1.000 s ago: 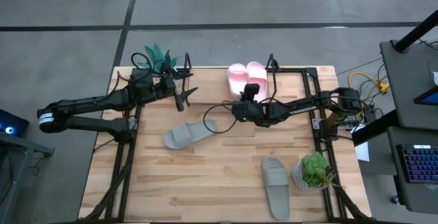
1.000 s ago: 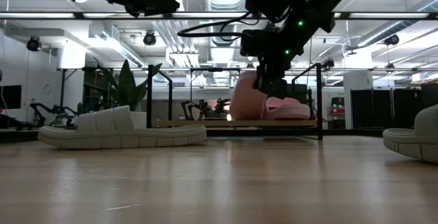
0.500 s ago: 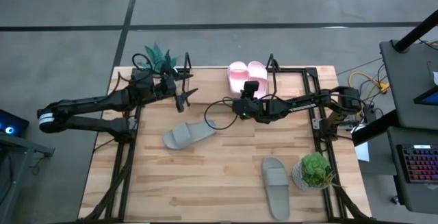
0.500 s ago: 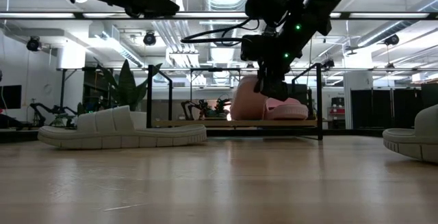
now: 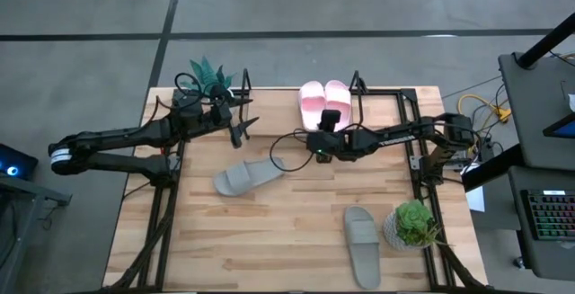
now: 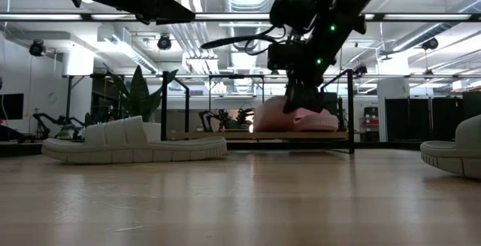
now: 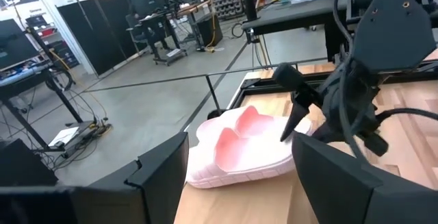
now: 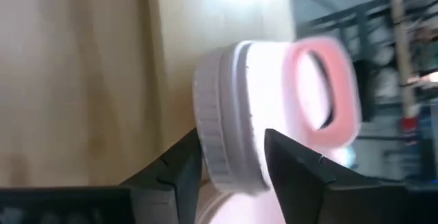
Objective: Pick and place slides into the shelf
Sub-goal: Put the pink slide on the shelf
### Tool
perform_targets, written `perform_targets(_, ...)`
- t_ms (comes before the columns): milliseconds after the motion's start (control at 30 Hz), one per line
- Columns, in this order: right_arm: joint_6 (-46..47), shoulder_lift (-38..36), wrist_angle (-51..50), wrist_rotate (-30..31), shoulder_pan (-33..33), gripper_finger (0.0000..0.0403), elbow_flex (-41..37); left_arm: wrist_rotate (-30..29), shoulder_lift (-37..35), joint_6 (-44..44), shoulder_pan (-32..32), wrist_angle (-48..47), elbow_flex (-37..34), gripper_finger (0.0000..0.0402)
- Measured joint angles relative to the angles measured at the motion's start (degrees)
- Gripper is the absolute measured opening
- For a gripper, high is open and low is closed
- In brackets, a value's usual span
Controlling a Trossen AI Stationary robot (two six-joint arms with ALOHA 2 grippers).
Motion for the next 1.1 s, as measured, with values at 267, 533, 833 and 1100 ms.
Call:
perform_targets(267,7.38,0.00,-9.53,-8.38,-0.20,0.0179,4.53,-0.02,0.00,0.02,0.00,0.08,0.00,0.0244)
perform_targets(533,7.91,0.00,-16.31,-13.77,-0.15,0.0197,8.68,-0.02,0.05,0.04,0.00,0.17,-0.01,0.0244)
perform_targets(833,-6.00,0.31,-11.30,-9.10,-2.38,0.0186,12.98,-0.10,0.07,0.09,0.00,-0.08,-0.61,0.0244)
perform_targets(1100,-15.46,1.89,-7.14,-7.31,-7.83,0.0185,12.89,-0.71,-0.38,0.09,-0.02,-0.44,-0.63,0.0244)
